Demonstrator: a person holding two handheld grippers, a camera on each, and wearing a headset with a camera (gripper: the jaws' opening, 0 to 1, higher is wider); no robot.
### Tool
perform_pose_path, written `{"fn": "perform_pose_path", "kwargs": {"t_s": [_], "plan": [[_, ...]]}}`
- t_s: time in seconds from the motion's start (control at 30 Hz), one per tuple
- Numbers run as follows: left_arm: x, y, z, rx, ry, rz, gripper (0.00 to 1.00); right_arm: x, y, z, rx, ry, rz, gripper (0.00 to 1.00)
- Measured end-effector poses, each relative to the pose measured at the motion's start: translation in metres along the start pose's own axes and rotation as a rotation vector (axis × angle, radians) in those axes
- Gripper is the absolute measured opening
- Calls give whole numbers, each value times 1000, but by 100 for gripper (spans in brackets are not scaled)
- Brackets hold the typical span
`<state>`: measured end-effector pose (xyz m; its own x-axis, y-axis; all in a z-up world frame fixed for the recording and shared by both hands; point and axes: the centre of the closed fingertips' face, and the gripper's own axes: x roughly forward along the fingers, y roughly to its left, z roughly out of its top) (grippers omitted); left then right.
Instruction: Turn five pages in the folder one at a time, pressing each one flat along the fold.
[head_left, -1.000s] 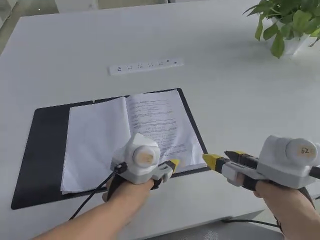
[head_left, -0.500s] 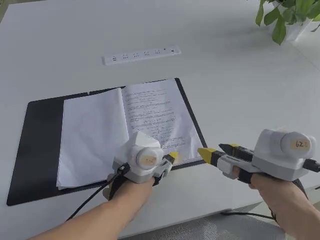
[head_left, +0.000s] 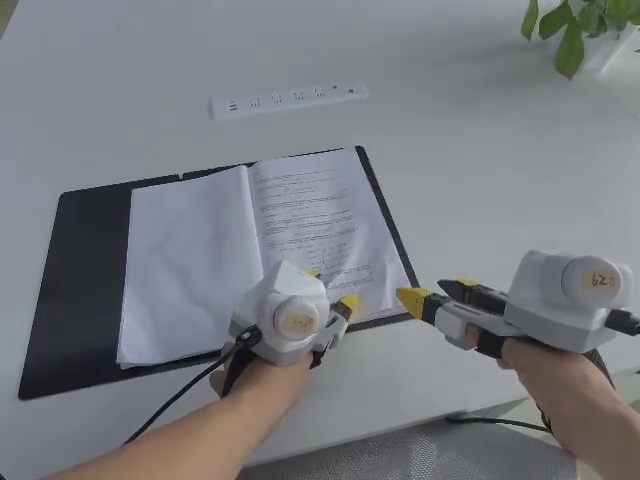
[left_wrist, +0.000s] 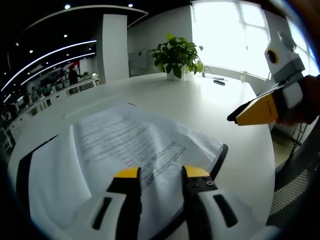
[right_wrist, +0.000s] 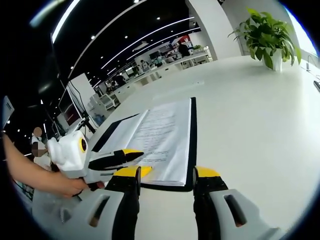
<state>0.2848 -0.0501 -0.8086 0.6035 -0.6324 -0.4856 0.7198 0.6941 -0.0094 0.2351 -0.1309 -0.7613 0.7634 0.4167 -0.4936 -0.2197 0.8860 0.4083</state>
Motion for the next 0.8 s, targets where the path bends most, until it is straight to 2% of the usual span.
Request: {"fn": "perform_pose_path", "kwargs": {"t_s": [0.2, 0.37, 0.67, 0.8], "plan": [[0, 2, 0, -10, -8, 5, 27, 2, 2, -1, -11, 9, 7, 40], [1, 12, 0, -8, -1, 27, 15, 6, 2, -4, -18, 18, 15, 40], [2, 13, 0, -25, 2, 28, 7, 18, 4, -9, -24, 47, 32, 35], [1, 12, 0, -26, 3, 31, 7, 24, 4, -9, -20, 51, 34, 33]]}}
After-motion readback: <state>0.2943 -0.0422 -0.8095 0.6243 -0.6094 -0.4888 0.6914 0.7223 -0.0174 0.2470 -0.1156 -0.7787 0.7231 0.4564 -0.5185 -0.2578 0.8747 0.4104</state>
